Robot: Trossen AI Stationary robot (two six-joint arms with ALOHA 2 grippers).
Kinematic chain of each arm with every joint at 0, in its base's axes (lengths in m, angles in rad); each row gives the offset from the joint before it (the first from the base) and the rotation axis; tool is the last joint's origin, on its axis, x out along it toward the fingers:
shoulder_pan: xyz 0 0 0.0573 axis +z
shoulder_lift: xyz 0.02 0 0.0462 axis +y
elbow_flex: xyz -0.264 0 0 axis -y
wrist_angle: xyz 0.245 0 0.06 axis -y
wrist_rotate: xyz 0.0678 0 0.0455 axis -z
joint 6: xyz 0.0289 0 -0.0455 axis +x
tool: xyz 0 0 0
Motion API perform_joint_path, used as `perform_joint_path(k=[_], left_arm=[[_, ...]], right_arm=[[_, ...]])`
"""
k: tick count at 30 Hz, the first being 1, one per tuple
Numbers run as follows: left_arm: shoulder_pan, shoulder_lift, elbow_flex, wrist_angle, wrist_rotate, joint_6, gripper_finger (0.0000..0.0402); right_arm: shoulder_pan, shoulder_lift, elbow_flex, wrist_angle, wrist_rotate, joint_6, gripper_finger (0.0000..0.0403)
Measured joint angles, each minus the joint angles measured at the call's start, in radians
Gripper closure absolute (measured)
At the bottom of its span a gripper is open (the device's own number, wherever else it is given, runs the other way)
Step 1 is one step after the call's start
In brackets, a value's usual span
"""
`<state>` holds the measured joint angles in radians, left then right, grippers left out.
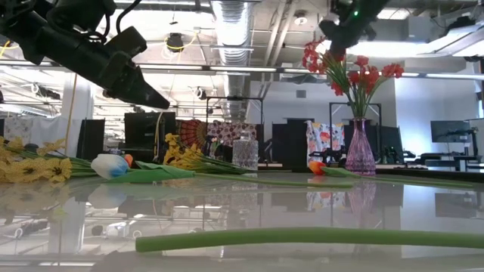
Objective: Sort flowers into vase by color
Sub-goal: Put the red flowers into the purple vase
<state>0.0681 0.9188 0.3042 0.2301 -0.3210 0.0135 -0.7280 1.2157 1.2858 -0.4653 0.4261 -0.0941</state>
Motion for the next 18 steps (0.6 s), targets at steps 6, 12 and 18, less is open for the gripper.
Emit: perform_joint_path(k=[6,12,18], left_arm=[[0.0,0.0,0.0,-0.012,0.0,-0.002,0.0248],[0.0,0.0,0.0,-0.012,-0.002,0.016,0.0248],[0.0,0.0,0.0,-0.011,-0.004,0.028,0.0248]], right_arm=[[-0.021,0.03,0.0,-0.139,0.021,0.05,0.0383],[-0.01,0.033,0.0,-0.337,0.02,0.132,0.0383],[0.029,0.034,0.0,-0.439,0.017,0.197,0.0382]])
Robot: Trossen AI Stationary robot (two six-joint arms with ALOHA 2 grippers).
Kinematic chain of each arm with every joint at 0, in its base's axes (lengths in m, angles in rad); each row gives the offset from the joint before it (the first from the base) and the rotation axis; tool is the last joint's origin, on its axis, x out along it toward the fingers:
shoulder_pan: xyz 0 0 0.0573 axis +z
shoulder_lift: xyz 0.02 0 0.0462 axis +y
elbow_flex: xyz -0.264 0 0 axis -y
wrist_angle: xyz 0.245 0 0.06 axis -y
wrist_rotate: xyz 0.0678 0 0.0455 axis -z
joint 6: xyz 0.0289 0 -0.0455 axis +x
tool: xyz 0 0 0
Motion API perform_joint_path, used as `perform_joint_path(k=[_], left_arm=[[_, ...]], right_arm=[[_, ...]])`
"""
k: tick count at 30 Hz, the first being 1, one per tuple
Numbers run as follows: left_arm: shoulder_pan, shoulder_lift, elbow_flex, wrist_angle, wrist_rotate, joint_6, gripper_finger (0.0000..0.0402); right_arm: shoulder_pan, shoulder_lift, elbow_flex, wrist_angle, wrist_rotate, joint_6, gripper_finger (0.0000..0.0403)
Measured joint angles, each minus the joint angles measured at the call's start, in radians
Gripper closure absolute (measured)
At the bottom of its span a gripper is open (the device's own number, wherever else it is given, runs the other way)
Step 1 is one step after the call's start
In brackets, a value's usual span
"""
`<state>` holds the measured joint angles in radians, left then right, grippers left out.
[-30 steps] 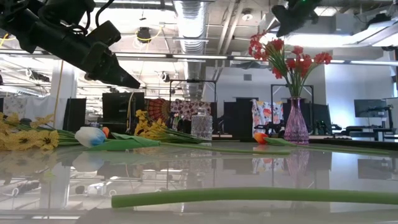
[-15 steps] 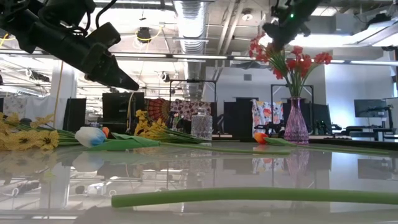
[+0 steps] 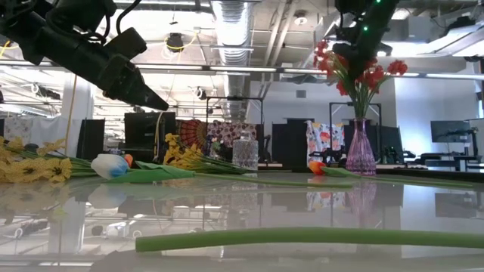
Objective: Sort flowers into vase by color
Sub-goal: Put the red flowers into the purple vase, then put the right orange tulip into the purple vase
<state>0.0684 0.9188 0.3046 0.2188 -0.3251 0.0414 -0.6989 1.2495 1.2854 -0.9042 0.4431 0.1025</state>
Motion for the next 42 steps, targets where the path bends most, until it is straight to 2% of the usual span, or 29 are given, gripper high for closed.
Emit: perform_joint_path(k=[17,33,38,42], left_arm=[[0.0,0.0,0.0,-0.024,0.006,-0.01,0.0248],[0.0,0.0,0.0,-0.019,0.006,0.007,0.0248],[0.0,0.0,0.0,-0.019,0.007,0.019,0.0248],[0.0,0.0,0.0,-0.02,0.01,0.018,0.0248]], right_arm=[[0.07,0.145,0.0,-0.128,0.0,0.058,0.0382],[0.08,-0.041,0.17,-0.144,0.004,0.021,0.0382],[0.159,-0.113,0.202,-0.044,-0.004,0.02,0.0382],[0.29,-0.135,0.203,0.013,-0.121,0.032,0.0382]])
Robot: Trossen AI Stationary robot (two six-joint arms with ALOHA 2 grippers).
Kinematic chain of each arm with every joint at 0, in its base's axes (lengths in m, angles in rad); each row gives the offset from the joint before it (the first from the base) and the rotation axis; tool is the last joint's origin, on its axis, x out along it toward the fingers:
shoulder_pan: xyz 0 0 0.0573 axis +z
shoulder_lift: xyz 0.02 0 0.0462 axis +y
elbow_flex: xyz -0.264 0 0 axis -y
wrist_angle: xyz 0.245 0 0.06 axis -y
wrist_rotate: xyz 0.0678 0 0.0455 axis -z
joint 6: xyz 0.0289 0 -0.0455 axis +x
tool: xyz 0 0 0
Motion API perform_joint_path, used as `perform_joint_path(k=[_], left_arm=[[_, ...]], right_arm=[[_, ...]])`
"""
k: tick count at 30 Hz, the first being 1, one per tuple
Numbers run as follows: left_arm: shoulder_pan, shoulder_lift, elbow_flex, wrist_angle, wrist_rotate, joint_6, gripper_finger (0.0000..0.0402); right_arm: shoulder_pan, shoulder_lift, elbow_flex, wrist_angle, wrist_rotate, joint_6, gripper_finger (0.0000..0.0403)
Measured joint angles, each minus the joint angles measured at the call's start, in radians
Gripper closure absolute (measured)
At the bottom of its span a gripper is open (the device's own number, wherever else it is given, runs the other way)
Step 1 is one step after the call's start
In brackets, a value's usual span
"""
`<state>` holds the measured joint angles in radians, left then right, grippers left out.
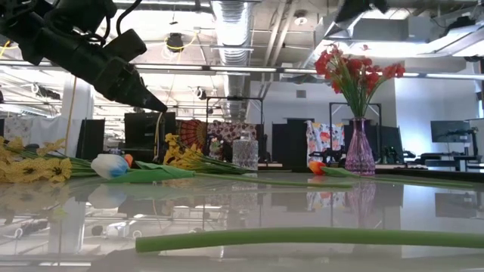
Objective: Sort flowers into vase by color
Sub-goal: Put the right orange tulip into the purple vase
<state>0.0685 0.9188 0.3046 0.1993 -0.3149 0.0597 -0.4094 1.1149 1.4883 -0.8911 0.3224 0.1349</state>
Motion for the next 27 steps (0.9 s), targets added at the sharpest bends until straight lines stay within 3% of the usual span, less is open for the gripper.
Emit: perform_joint_path(k=[3,8,14,18,22,27], left_arm=[[0.0,0.0,0.0,-0.003,0.033,-0.002,0.0248],[0.0,0.0,0.0,-0.014,0.08,-0.02,0.0248],[0.0,0.0,-0.008,-0.015,0.133,-0.018,0.0248],[-0.001,0.0,-0.038,-0.002,0.169,-0.016,0.0248],[-0.002,0.0,-0.082,0.018,0.179,-0.045,0.0248],[-0.01,0.0,-0.133,0.072,0.19,-0.121,0.0248]], right_arm=[[0.134,0.013,-0.01,0.001,-0.058,0.037,0.0382],[0.362,0.06,-0.078,-0.023,-0.059,0.13,0.0379],[0.556,0.107,-0.281,-0.047,-0.013,0.384,0.0376],[0.595,0.117,-0.422,-0.035,-0.008,0.562,0.0376],[0.565,0.116,-0.525,-0.022,0.044,0.647,0.0368],[0.474,0.116,-0.613,0.046,0.051,0.649,0.0353]])
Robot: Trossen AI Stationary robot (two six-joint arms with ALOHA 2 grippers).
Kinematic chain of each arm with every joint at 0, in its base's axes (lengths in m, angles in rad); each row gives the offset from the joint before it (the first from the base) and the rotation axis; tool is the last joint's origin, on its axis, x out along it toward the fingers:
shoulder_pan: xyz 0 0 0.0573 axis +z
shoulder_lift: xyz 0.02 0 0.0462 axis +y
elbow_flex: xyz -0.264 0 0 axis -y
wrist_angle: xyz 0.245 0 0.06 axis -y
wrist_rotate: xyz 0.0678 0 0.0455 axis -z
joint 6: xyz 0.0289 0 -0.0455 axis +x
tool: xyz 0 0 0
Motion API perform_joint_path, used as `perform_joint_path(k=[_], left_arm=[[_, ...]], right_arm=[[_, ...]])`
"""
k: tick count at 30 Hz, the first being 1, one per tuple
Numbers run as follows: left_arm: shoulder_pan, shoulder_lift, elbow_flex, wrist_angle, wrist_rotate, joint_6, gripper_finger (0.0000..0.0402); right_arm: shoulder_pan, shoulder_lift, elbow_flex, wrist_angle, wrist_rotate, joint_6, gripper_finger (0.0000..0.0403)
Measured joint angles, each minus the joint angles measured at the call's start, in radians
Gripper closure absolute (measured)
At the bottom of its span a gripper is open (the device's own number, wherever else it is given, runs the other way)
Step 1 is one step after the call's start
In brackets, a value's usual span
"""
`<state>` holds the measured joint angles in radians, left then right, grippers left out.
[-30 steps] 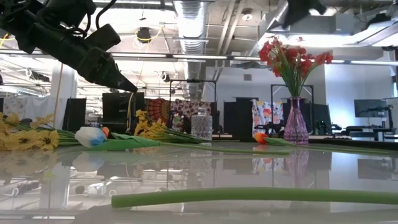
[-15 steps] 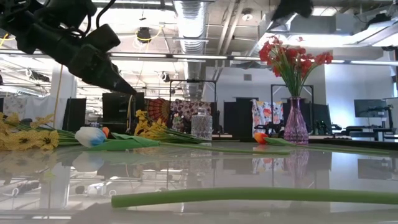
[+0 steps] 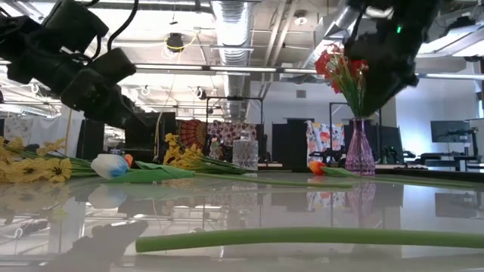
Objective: Sort flowers into vase by color
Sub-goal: Put the right orange tulip into the purple vase
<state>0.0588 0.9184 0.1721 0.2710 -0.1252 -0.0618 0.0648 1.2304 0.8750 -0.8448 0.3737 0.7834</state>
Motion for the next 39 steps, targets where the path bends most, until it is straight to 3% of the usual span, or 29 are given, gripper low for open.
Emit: perform_joint_path(k=[4,14,22,28,31,35,39], left_arm=[[-0.015,0.0,-0.014,0.069,0.016,-0.012,0.0248],[-0.027,0.0,-0.007,0.258,0.017,-0.041,0.0248],[-0.027,0.0,-0.003,0.263,0.035,-0.112,0.0248],[-0.027,0.0,-0.003,0.259,0.035,-0.144,0.0248],[-0.027,0.0,-0.003,0.259,0.034,-0.144,0.0248],[-0.027,0.0,-0.003,0.259,0.034,-0.145,0.0248],[-0.027,0.0,-0.003,0.254,0.035,-0.153,0.0248]], right_arm=[[-0.087,0.0,-0.07,0.085,-0.01,-0.065,0.0325],[-0.292,0.085,-0.214,0.301,0.007,-0.176,0.021],[-0.388,0.266,-0.214,0.411,0.006,-0.254,0.0194],[-0.395,0.341,-0.206,0.42,-0.02,-0.232,0.0218],[-0.382,0.339,-0.206,0.409,-0.046,-0.2,0.0273],[-0.343,0.294,-0.212,0.403,-0.071,-0.199,0.0376],[-0.261,0.192,-0.221,0.391,-0.118,-0.176,0.0384]])
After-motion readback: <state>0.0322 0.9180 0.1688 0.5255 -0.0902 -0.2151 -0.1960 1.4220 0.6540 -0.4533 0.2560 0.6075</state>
